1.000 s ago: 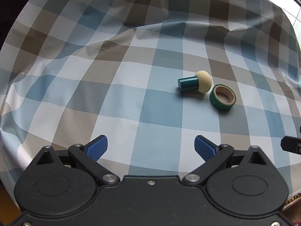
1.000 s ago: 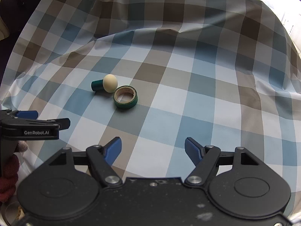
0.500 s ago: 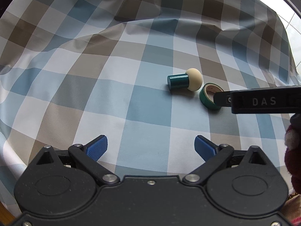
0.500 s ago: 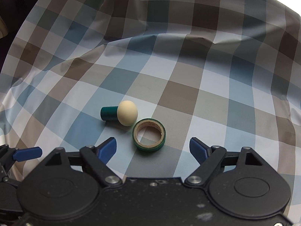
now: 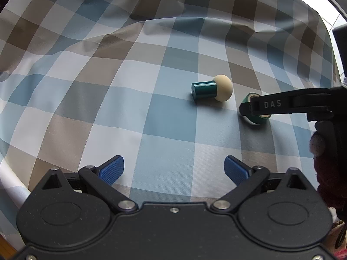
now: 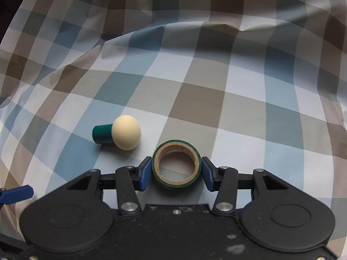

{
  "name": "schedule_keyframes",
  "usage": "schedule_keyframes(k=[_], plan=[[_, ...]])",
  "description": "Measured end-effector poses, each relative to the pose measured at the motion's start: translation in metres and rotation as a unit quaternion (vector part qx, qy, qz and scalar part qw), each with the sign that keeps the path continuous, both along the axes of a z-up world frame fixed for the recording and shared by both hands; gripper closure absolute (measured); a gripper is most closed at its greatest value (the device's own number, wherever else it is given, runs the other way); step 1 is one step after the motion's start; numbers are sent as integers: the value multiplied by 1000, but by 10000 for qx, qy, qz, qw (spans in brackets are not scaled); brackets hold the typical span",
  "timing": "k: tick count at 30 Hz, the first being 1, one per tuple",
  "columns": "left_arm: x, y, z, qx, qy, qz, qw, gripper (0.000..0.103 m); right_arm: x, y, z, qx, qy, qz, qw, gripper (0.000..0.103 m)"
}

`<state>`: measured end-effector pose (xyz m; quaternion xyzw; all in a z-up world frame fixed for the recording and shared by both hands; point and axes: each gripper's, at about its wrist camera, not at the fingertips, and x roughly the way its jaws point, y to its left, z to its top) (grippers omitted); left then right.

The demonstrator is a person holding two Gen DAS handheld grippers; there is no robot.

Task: Organize soft objects
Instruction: 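Grasp the green tape roll with the right gripper while the left gripper grasps the teal stamp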

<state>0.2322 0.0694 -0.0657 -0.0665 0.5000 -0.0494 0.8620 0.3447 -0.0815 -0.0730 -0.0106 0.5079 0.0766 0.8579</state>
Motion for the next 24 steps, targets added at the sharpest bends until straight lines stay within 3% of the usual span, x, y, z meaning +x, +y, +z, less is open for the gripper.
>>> schedule_keyframes(k=[7, 15, 20, 24], plan=[[0, -1, -1, -42, 40, -31, 10000, 7, -24, -97, -1, -524, -178, -1108, 9923, 56], [15, 7, 9, -133, 186, 142, 9996, 8, -68, -153, -15, -556, -333, -1410, 9879, 56], [40, -7, 29, 41, 78, 73, 9999, 8, -78, -171, -16, 3, -510, -1800, 9823, 55], [63, -34, 36, -69, 77, -47, 9999, 7, -80, -177, -18, 282, -595, -1906, 9795, 55]])
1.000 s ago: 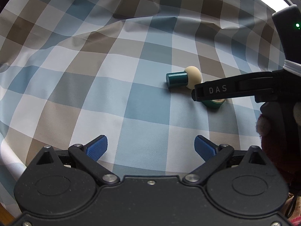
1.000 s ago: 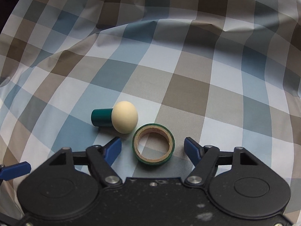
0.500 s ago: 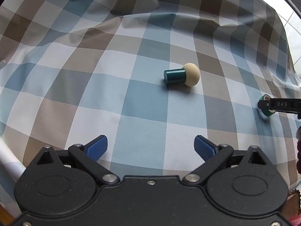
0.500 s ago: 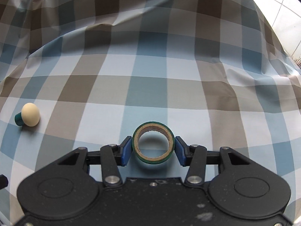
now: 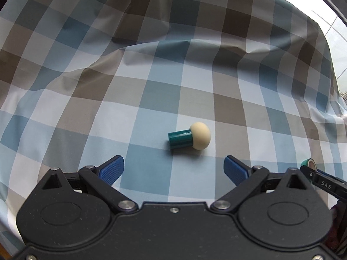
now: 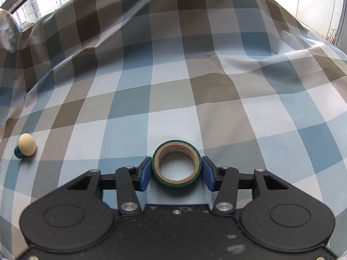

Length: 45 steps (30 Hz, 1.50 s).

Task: Organize soft objects
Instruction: 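Grasp the green tape roll with the right gripper while the left gripper grasps the teal stamp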

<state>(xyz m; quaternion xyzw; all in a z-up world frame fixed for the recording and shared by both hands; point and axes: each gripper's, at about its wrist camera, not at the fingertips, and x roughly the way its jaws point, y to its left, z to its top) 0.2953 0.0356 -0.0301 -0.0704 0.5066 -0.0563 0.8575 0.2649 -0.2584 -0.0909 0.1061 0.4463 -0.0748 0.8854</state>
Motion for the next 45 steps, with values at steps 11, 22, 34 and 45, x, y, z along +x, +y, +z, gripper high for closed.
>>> schedule_keyframes(k=[11, 22, 34, 45], plan=[[52, -39, -35, 130, 563, 543, 9968, 22, -7, -6, -2, 244, -207, -102, 9994, 55], [60, -35, -45, 336, 673, 680, 9948, 23, -9, -7, -2, 264, -283, -115, 9992, 54], [51, -27, -35, 16, 640, 671, 9957, 48, -2, 1, -1, -13, -72, 36, 10000, 54], [-24, -21, 30, 165, 118, 246, 9995, 48, -26, 8, 43, -211, 52, 176, 9996, 56]])
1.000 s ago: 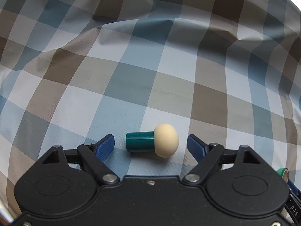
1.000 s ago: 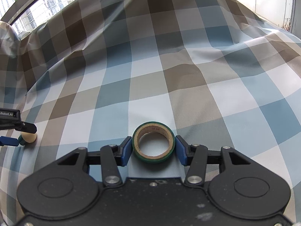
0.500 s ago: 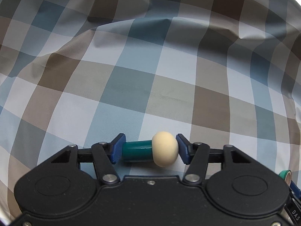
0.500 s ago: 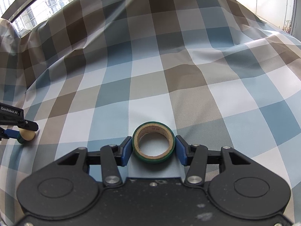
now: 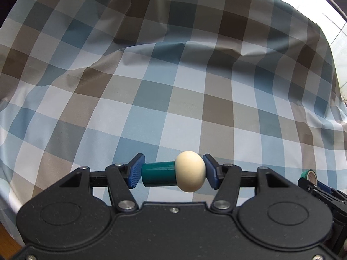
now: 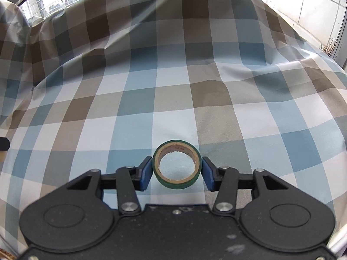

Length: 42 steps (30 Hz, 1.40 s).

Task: Organize soft objects
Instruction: 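Grasp the green tape roll with the right gripper while the left gripper grasps the teal stamp, then carry the tape roll and stamp over the basket and open both grippers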

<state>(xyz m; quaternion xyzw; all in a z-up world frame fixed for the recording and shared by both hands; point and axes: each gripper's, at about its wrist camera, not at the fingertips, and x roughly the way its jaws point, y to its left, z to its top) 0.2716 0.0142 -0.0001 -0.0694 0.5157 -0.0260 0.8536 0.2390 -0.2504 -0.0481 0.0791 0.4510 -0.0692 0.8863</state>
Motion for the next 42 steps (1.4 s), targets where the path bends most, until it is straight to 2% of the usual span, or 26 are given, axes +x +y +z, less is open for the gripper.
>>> schedule_keyframes(k=[9, 12, 16, 19, 28, 35, 37, 42], plan=[[-76, -3, 47, 154, -551, -282, 9980, 48, -83, 26, 86, 40, -858, 401, 9955, 56], [-101, -8, 53, 315, -607, -412, 9968, 48, -116, 38, 107, 148, -1125, 601, 9917, 56], [-138, -12, 58, 328, -738, -588, 9950, 48, -162, 60, 123, 163, -1417, 875, 9859, 56], [-170, -16, 61, 321, -845, -723, 9933, 48, -194, 72, 126, 219, -1537, 1012, 9827, 56], [-253, -20, 50, 497, -987, -892, 9899, 47, -279, 82, 105, 345, -1364, 941, 9856, 55], [-272, -24, 19, 810, -844, -979, 9883, 47, -313, 97, 77, 182, -1105, 1077, 9879, 55], [-276, -24, 14, 786, -795, -981, 9889, 47, -318, 104, 81, -25, -1222, 1171, 9856, 55], [-275, -15, 13, 624, -795, -731, 9922, 47, -325, 109, 78, -45, -1174, 1192, 9859, 55]])
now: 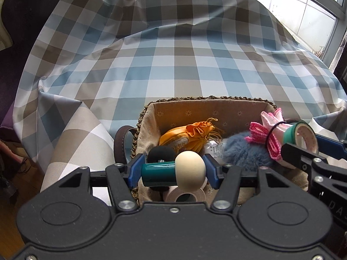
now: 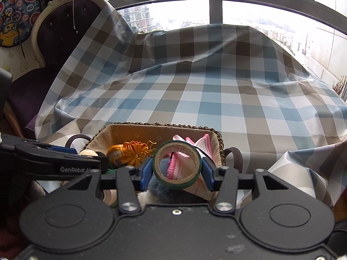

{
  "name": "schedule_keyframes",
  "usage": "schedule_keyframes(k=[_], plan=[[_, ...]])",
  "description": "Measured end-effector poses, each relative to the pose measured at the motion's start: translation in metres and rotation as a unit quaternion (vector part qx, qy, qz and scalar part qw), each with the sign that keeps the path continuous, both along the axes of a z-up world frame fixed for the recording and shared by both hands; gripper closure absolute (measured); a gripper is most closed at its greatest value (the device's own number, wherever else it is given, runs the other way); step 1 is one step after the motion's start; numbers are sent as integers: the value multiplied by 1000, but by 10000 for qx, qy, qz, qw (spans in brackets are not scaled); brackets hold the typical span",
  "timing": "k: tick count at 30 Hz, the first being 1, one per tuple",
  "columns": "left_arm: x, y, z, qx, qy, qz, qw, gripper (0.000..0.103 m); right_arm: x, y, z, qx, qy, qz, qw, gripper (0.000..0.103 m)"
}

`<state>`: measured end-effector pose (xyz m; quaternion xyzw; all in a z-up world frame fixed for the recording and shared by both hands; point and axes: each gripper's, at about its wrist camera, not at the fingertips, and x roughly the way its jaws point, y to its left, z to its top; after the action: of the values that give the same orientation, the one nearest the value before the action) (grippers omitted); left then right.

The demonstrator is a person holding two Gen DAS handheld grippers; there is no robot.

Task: Organize soft objects
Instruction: 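Carry the tape roll and stamp over the basket and open both grippers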

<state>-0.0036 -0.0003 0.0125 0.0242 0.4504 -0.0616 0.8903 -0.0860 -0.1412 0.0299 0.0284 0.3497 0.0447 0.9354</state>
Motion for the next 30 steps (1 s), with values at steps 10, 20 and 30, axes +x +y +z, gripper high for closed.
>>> schedule_keyframes(k=[10, 20, 30], plan=[[1, -4, -5, 15, 51, -52, 10000, 47, 1, -5, 2, 136, -76, 7, 9999, 55], [-2, -6, -3, 78, -32, -98, 9999, 47, -1, -7, 4, 222, -162, 108, 9996, 55], [-1, -7, -3, 81, -67, -115, 9999, 36, 0, -4, 3, 155, -146, 174, 9996, 47]])
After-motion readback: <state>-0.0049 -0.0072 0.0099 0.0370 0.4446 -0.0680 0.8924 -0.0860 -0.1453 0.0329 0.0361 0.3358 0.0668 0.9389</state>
